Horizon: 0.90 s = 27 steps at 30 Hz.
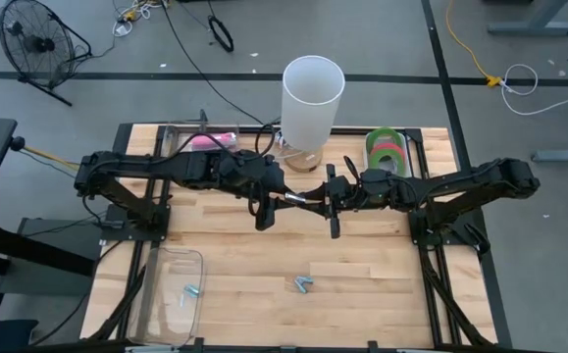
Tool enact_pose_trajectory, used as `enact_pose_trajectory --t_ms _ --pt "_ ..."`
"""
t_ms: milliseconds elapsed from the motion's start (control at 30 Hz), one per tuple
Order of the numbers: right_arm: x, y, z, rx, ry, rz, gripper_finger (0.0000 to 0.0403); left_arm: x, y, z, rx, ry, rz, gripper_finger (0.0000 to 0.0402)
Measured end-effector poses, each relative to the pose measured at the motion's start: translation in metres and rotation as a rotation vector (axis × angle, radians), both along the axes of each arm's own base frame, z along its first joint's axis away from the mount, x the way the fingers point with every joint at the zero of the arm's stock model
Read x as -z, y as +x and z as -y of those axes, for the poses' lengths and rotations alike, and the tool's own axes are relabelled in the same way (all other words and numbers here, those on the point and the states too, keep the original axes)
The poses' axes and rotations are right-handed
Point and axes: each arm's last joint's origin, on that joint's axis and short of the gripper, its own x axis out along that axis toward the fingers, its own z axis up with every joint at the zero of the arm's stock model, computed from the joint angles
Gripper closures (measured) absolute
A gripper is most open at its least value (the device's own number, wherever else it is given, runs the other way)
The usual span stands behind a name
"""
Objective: Pick and place Stapler, Stapler remover, tape
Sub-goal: Put the dark gray staple remover into the bottom transparent bin
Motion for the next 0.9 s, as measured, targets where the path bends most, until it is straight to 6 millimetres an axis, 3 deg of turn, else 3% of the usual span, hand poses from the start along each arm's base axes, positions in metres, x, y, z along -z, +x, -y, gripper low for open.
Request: enact_pose_trajectory --t_ms 367,600,900 --pt "0.0001 -0.0001 -0.0008 -0.027 0.000 -0.001 0.0337 0.0001 -0.0001 0.0001 0.000 0.001 -0.001 0.0312" --pt "0.0000 0.0000 -0.0008 -0.028 0.008 0.000 0.0328 0.0001 0.0000 -0.0001 -0.005 0.003 -0.001 0.0308" --pt "-0.0014 0.0001 -0.0014 -0.049 0.082 0.009 0.0221 -0.0005 -0.0006 -0.0006 -0.018 0.009 0.001 0.0314"
